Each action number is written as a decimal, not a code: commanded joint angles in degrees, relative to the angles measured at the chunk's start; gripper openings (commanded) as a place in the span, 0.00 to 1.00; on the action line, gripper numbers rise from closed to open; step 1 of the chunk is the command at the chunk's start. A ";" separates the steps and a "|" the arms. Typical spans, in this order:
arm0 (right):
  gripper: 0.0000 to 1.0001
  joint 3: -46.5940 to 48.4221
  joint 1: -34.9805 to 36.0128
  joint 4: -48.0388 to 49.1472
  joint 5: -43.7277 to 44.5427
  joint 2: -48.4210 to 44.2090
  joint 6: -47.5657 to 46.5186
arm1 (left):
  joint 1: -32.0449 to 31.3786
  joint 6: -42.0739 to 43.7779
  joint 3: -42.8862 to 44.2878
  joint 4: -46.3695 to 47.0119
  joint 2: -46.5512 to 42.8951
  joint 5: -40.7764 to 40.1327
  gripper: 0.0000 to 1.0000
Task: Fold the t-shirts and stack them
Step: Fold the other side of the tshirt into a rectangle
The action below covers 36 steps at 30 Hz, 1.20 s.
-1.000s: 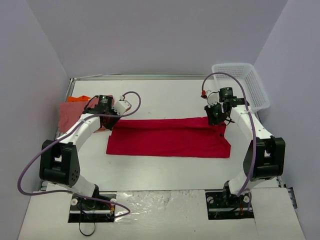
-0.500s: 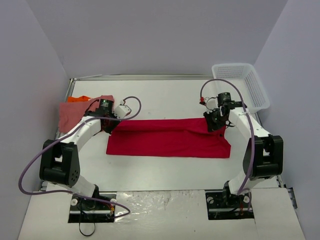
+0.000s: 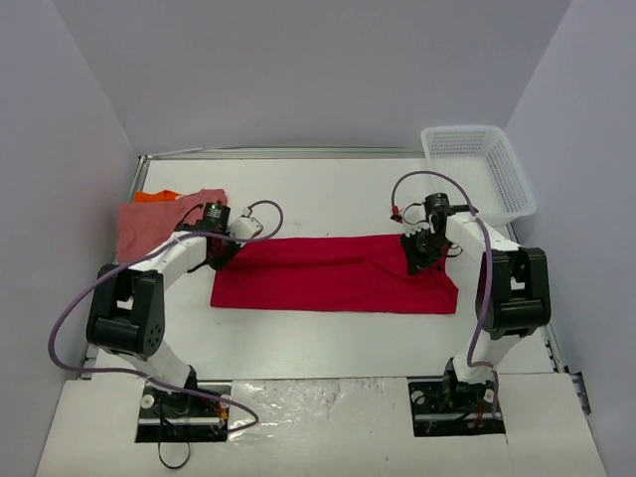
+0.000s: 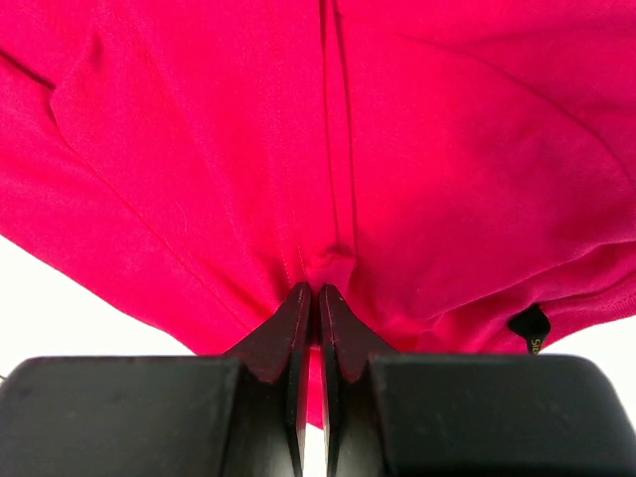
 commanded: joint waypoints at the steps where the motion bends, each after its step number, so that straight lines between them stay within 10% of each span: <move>1: 0.00 -0.51 0.32 -2.02 -1.08 0.66 -1.18 | -0.49 0.79 0.03 1.10 0.89 -1.13 0.02; 14: 0.08 0.37 0.32 -2.98 -1.16 2.68 -1.44 | -2.07 2.37 0.37 1.46 1.33 -6.31 0.31; 36: 0.22 6.25 1.20 -14.14 -3.27 -2.76 -6.36 | -2.51 3.16 9.52 -8.57 -7.46 -6.15 0.33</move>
